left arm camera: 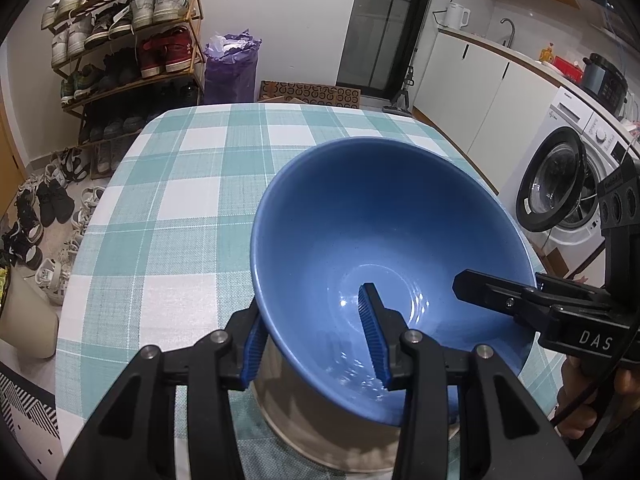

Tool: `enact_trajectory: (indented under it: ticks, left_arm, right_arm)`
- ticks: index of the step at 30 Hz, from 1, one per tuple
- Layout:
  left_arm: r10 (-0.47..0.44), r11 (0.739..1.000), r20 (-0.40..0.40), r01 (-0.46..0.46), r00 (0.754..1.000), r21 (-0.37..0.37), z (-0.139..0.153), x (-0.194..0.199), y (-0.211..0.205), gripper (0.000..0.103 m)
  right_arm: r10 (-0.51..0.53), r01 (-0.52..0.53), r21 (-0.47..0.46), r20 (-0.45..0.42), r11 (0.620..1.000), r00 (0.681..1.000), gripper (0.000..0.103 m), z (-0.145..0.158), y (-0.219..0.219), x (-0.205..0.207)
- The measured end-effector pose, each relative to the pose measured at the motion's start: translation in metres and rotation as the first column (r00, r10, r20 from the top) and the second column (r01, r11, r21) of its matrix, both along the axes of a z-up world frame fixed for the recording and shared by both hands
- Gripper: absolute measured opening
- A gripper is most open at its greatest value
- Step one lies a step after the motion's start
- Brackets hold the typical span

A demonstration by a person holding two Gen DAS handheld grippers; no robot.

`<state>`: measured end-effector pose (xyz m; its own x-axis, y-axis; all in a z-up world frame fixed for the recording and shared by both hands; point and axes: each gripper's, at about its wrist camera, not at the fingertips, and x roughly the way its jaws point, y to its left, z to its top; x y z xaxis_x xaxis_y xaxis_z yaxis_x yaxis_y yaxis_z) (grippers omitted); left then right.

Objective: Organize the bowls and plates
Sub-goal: 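Lower the nested bowls onto the beige plates and open both grippers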

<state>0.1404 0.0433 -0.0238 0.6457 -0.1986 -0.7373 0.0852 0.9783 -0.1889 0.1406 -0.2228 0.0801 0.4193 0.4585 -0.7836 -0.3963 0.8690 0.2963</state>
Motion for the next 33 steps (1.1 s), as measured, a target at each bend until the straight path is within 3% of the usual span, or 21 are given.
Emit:
enact_trajectory:
  ticks: [6, 11, 15, 18, 21, 33]
  left_arm:
    - [-0.001, 1.0, -0.008, 0.001, 1.0, 0.003, -0.001, -0.001, 0.0, 0.048]
    - [0.025, 0.999, 0.026, -0.026, 0.999, 0.03, 0.007, -0.009, 0.005, 0.06]
    - [0.049, 0.999, 0.075, -0.05, 0.996, 0.015, 0.018, -0.02, 0.013, 0.08]
    - [0.049, 0.999, 0.111, -0.051, 0.993, 0.017, 0.025, -0.03, 0.016, 0.083]
    - [0.064, 0.997, 0.154, -0.07, 0.986, 0.032, 0.03, -0.039, 0.018, 0.1]
    - [0.1, 0.983, 0.279, -0.139, 0.955, 0.123, 0.028, -0.074, 0.014, 0.103]
  right_arm:
    - [-0.006, 0.006, 0.021, 0.033, 1.0, 0.999, 0.046, 0.007, -0.001, -0.004]
    - [0.001, 0.0, -0.012, 0.111, 1.0, 0.994, 0.062, 0.02, -0.003, -0.011]
    - [0.007, -0.006, -0.002, 0.16, 1.0, 0.987, 0.081, 0.03, -0.009, -0.018]
    - [0.004, -0.007, 0.014, 0.19, 1.0, 0.982, 0.09, 0.036, -0.015, -0.024]
    - [0.008, -0.013, 0.021, 0.204, 1.0, 0.979, 0.097, 0.037, -0.019, -0.029]
    - [0.075, -0.084, 0.017, 0.293, 0.996, 0.953, 0.102, 0.033, -0.037, -0.062]
